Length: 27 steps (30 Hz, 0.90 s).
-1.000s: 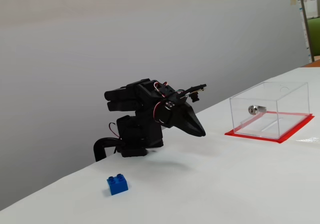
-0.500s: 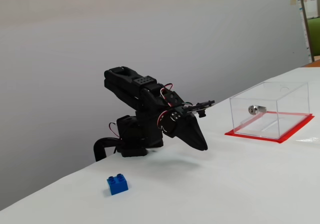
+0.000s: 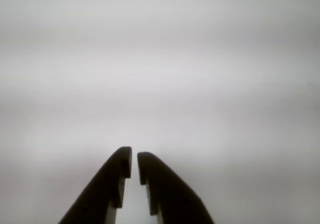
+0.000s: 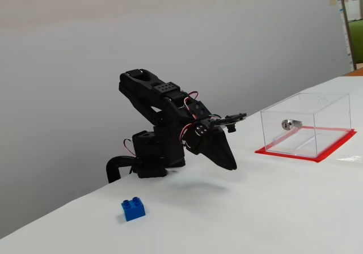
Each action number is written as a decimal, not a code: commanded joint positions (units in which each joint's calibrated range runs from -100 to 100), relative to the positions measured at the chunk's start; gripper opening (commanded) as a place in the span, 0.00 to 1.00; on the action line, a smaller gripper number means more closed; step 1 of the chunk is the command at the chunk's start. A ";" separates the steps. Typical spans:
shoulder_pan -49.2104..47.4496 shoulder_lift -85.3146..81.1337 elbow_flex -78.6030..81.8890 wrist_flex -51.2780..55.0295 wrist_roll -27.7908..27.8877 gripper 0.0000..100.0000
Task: Pick the blue lego brick and place it into the transparent box
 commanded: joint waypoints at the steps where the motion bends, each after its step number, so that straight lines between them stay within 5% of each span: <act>1: 0.94 -1.55 -2.44 -0.24 0.26 0.02; 27: 3.67 -39.14 5.43 30.40 -0.15 0.02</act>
